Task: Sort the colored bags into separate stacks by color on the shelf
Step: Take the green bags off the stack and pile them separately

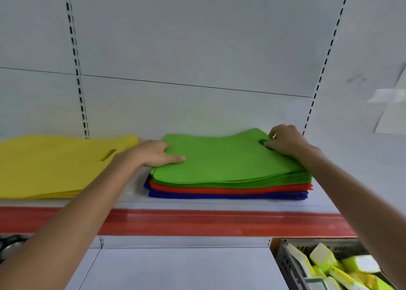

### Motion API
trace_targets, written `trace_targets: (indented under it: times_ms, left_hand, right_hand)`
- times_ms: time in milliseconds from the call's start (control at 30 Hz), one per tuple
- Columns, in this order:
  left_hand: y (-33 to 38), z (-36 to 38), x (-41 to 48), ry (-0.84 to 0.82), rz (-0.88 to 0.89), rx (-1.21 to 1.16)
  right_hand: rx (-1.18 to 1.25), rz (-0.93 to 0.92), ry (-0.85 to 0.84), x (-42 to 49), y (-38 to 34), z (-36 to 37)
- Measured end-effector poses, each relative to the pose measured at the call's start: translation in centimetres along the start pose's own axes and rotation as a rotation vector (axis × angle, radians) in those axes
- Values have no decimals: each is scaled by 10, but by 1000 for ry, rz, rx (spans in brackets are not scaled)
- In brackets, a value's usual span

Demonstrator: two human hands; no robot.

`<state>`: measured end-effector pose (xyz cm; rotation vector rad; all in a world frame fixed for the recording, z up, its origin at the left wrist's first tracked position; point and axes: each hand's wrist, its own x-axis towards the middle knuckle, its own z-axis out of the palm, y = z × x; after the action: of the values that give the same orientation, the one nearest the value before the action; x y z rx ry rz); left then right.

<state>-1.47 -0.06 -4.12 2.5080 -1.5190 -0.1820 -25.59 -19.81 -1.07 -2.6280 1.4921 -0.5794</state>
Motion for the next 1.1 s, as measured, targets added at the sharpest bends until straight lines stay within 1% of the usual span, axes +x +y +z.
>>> trace_targets:
  times_ms: [200,367,467,667,833,967,1033,1100]
  left_hand:
    - [-2,9,5,-4,15,-40]
    - [3,13,4,59,18,-61]
    - [4,15,1,71,30,-10]
    - [4,19,3,44,0,179]
    - [8,19,-2,31,25,197]
    - [9,20,-4,92,55,278]
    - [11,20,-7,156,84,338]
    - [13,20,-11,249,130,346]
  right_hand:
    - [23,39,42,4,4,4]
    - [18,44,119,1,6,9]
    - [-1,32,139,-1,5,11]
    - [-36,10,174,-4,5,14]
    - [-55,0,187,-5,6,15]
    - [-87,-24,207,-5,5,15]
    - [-104,-46,223,-6,4,15]
    - [-118,-77,250,-7,4,14]
